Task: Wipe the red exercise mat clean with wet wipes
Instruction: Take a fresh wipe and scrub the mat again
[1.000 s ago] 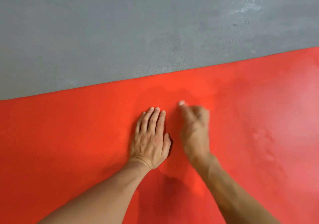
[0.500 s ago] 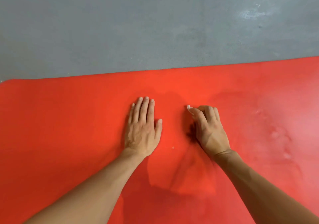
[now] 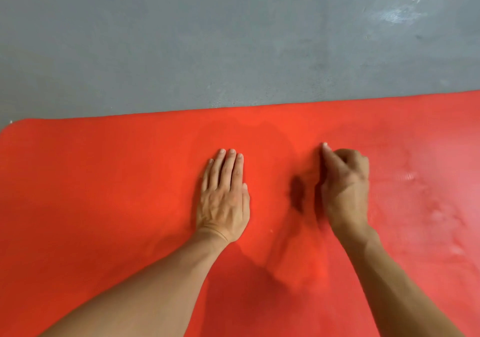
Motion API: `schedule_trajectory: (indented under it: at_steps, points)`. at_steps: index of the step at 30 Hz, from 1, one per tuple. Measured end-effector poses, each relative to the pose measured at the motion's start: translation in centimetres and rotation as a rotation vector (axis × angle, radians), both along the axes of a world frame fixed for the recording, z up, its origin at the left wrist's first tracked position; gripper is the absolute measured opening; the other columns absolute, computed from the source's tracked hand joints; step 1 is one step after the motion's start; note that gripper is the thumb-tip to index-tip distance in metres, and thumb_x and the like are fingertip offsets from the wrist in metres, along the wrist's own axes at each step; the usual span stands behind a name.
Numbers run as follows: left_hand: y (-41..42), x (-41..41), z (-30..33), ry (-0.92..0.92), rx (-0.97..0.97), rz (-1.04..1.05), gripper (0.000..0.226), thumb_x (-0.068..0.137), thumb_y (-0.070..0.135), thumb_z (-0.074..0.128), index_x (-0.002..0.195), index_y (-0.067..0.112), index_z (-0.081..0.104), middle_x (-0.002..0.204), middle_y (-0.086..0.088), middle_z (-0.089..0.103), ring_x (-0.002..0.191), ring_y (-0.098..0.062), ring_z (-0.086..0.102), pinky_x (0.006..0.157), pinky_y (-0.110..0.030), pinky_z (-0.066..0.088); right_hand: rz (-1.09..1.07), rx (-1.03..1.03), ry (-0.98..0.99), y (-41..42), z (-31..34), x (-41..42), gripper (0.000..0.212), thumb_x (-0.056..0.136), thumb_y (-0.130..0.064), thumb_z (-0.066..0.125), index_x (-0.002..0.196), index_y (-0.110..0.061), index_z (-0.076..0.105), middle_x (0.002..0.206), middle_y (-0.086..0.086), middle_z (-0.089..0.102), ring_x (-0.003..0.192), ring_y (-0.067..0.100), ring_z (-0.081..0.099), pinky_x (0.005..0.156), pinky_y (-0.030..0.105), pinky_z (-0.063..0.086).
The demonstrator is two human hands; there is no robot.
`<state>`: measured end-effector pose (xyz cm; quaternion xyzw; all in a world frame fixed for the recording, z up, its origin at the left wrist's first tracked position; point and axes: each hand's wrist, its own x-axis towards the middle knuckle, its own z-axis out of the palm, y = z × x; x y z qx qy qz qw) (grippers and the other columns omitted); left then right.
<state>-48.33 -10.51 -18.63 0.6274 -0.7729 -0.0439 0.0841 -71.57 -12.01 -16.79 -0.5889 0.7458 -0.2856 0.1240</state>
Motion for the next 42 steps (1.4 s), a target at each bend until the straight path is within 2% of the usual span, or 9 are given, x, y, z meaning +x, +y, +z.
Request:
schedule_trajectory:
  at_steps: [3, 7, 13, 22, 28, 31, 34, 39, 42]
  points:
    - [0.1, 0.0, 0.0, -0.005, 0.002, 0.003, 0.061, 0.101, 0.025, 0.042, 0.158, 0.003, 0.040, 0.165, -0.013, 0.037, 0.158, -0.031, 0.025, 0.126, -0.053, 0.024, -0.105, 0.045, -0.133, -0.3, 0.5, 4.2, 0.034, 0.101, -0.021, 0.046, 0.117, -0.004, 0.071, 0.108, 0.010, 0.058, 0.090, 0.031, 0.058, 0.084, 0.044, 0.056]
    - [0.1, 0.1, -0.1, 0.019, -0.019, -0.005, 0.059, 0.101, 0.025, 0.042, 0.156, 0.003, 0.043, 0.164, -0.012, 0.039, 0.157, -0.031, 0.027, 0.125, -0.054, 0.026, 0.571, 0.004, -0.056, 0.7, 1.4, 8.6, 0.043, 0.102, -0.024, 0.040, 0.132, -0.009, 0.066, 0.110, 0.004, 0.061, 0.098, 0.023, 0.055, 0.085, 0.032, 0.054]
    - [-0.1, 0.1, 0.0, -0.022, 0.002, 0.001, 0.061, 0.101, 0.025, 0.042, 0.158, 0.004, 0.040, 0.165, -0.011, 0.037, 0.158, -0.030, 0.025, 0.126, -0.052, 0.024, 0.153, 0.103, -0.082, -0.2, 0.2, 2.6, 0.059, 0.082, 0.010, 0.054, 0.134, -0.015, 0.067, 0.109, 0.004, 0.059, 0.098, 0.022, 0.048, 0.092, 0.017, 0.039]
    - [0.1, 0.1, 0.0, -0.010, 0.004, 0.002, 0.061, 0.101, 0.025, 0.042, 0.158, 0.004, 0.039, 0.166, -0.012, 0.036, 0.157, -0.031, 0.025, 0.127, -0.053, 0.023, 0.902, 0.068, -0.005, 8.3, 0.7, 3.3, 0.037, 0.112, -0.016, 0.038, 0.142, -0.011, 0.059, 0.122, 0.006, 0.060, 0.105, 0.025, 0.058, 0.091, 0.033, 0.052]
    - [0.0, -0.1, 0.1, -0.021, 0.013, 0.011, 0.061, 0.101, 0.027, 0.039, 0.158, 0.005, 0.039, 0.166, -0.012, 0.036, 0.158, -0.030, 0.025, 0.128, -0.052, 0.022, -0.024, 0.053, -0.161, -0.2, -0.3, 3.0, 0.051, 0.088, 0.009, 0.052, 0.132, -0.012, 0.067, 0.112, 0.008, 0.056, 0.106, 0.025, 0.048, 0.090, 0.020, 0.044]
    - [0.1, 0.1, 0.1, 0.006, 0.005, -0.002, 0.062, 0.100, 0.027, 0.037, 0.157, 0.004, 0.041, 0.166, -0.012, 0.037, 0.157, -0.031, 0.026, 0.126, -0.053, 0.024, 0.319, 0.087, -0.137, 1.8, 0.2, 9.7, 0.028, 0.100, -0.009, 0.050, 0.122, -0.010, 0.067, 0.112, 0.007, 0.057, 0.103, 0.022, 0.049, 0.088, 0.037, 0.048]
    - [0.1, 0.1, 0.0, 0.018, 0.002, -0.004, 0.062, 0.100, 0.028, 0.036, 0.157, 0.004, 0.042, 0.165, -0.012, 0.039, 0.157, -0.031, 0.028, 0.126, -0.053, 0.026, 0.577, -0.014, -0.031, 1.5, 0.8, 8.4, 0.031, 0.100, -0.018, 0.051, 0.125, -0.011, 0.068, 0.111, 0.005, 0.059, 0.099, 0.025, 0.052, 0.086, 0.032, 0.049]
    - [-0.1, -0.1, 0.1, -0.011, 0.013, 0.010, 0.062, 0.100, 0.029, 0.039, 0.158, 0.007, 0.041, 0.165, -0.011, 0.038, 0.157, -0.030, 0.027, 0.127, -0.051, 0.023, -0.104, -0.027, 0.052, -1.6, -0.2, -3.6, 0.033, 0.097, -0.010, 0.052, 0.123, -0.013, 0.071, 0.108, 0.013, 0.056, 0.104, 0.031, 0.050, 0.092, 0.031, 0.039]
    - [-0.2, -0.1, 0.2, -0.023, 0.035, 0.012, 0.062, 0.101, 0.032, 0.039, 0.158, 0.007, 0.041, 0.165, -0.011, 0.038, 0.157, -0.029, 0.026, 0.127, -0.052, 0.022, -0.221, -0.015, -0.067, -1.2, -0.3, -0.2, 0.015, 0.101, -0.028, 0.059, 0.105, -0.021, 0.072, 0.097, 0.006, 0.053, 0.095, 0.028, 0.048, 0.091, 0.052, 0.045]
